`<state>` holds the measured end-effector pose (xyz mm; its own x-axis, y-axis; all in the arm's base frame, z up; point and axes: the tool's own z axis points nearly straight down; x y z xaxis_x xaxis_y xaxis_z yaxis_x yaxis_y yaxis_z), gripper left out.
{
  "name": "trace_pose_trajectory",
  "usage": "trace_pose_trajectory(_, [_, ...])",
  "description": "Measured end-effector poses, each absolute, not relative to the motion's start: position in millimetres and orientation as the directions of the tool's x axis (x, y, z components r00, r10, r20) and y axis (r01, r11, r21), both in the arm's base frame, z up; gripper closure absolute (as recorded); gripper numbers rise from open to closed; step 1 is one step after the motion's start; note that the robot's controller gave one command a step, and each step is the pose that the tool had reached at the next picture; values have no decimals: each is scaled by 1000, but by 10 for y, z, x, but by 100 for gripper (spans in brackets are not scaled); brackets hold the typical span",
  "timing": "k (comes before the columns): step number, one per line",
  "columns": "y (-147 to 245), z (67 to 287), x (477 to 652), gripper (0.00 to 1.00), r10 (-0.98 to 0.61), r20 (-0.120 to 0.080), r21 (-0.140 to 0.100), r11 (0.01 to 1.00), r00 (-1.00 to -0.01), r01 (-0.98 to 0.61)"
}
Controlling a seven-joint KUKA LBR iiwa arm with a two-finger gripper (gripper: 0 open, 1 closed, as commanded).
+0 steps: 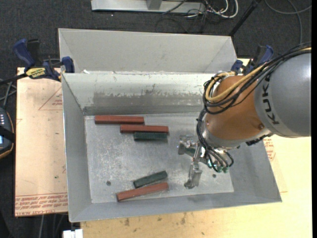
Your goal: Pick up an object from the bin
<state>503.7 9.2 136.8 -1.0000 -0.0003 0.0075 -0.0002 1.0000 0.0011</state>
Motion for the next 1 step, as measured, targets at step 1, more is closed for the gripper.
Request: trace_pose_trajectory(1, [92, 1403, 5057, 0, 0, 0, 1, 1000, -1000, 0])
